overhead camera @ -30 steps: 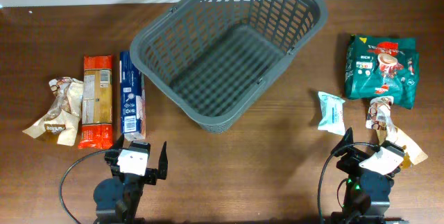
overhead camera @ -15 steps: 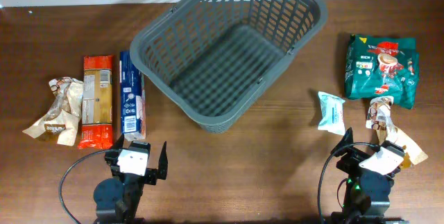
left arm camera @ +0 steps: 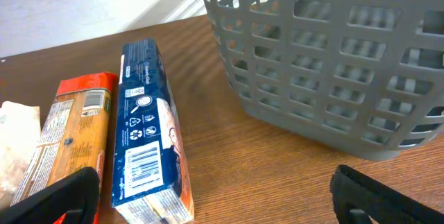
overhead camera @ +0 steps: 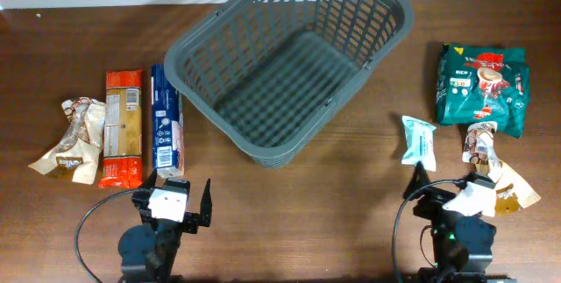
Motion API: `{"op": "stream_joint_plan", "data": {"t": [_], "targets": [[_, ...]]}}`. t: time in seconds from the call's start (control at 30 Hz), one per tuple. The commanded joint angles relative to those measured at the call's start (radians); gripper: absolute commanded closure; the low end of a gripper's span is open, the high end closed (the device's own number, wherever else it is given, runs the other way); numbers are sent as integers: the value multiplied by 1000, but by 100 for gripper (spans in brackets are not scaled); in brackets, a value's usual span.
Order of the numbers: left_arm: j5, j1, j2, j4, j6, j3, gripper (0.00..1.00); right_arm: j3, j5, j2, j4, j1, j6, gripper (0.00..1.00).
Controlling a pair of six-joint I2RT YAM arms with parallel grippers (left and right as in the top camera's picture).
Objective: Pack container
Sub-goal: 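Raise the right gripper and reach to the basket's right rim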
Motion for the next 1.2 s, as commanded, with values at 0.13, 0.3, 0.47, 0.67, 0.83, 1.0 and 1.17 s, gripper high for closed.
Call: {"op": "stream_joint_plan", "data": {"t": [0.13, 0.3, 0.47, 0.67, 0.83, 1.0, 1.17], "targets": [[-8, 6, -9, 6, -2, -7, 1, 119, -322, 38, -65, -3, 89, 1], [-8, 6, -9, 6, -2, -7, 1, 565, -291, 386, -327, -3, -80, 1], [-8, 6, -9, 6, -2, -7, 1, 1134, -420, 804, -654, -3, -95, 1], [-8, 6, -9, 6, -2, -7, 1, 1592, -490, 1133, -763, -3, -174, 1], [-8, 6, -9, 6, -2, -7, 1, 1958, -491, 1447, -888, -3, -296, 1], [-8, 6, -9, 6, -2, -7, 1, 2192, -481, 1730, -915, -3, -444, 1], [-8, 6, -9, 6, -2, -7, 1, 2201, -480, 1883, -816, -2, -552, 1]]}}
